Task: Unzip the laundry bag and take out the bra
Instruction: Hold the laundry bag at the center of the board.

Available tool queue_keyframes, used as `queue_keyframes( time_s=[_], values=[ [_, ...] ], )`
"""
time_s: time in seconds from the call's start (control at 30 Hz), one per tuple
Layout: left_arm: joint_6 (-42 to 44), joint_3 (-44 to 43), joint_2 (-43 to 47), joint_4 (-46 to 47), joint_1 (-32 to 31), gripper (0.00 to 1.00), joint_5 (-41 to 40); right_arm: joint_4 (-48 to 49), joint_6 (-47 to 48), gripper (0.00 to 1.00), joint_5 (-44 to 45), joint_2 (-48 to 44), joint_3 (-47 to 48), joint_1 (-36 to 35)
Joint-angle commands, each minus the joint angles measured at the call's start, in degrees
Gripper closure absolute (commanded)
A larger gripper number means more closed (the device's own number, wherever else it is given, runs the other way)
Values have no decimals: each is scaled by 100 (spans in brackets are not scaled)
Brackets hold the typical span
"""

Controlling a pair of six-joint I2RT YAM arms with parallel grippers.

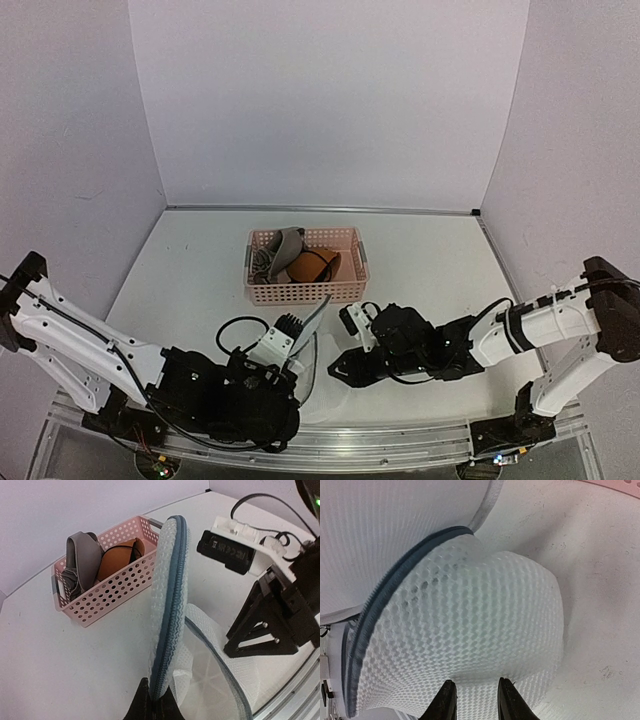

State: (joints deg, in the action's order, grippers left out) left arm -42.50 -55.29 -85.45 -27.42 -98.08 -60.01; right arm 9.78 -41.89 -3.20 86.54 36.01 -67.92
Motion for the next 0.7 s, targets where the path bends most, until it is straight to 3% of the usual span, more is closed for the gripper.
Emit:
queue_keyframes(
  time_s=[0.0,0.13,0.33,0.67],
  values=[
    [337,-312,-129,-596,-41,100,-421,261,-110,70,319,-462,-165,-20],
    [501,-397,-96,-717,-36,100,-658,351,82,68,38,-817,-336,-26],
    [653,-636,-75,-765,-7,100,-964,671,429,45,-724,-1394,-562,-290],
    [250,-854,-289,-932,192,100,-1153,256,181,28,489,-1635,-365,-1082]
  ],
)
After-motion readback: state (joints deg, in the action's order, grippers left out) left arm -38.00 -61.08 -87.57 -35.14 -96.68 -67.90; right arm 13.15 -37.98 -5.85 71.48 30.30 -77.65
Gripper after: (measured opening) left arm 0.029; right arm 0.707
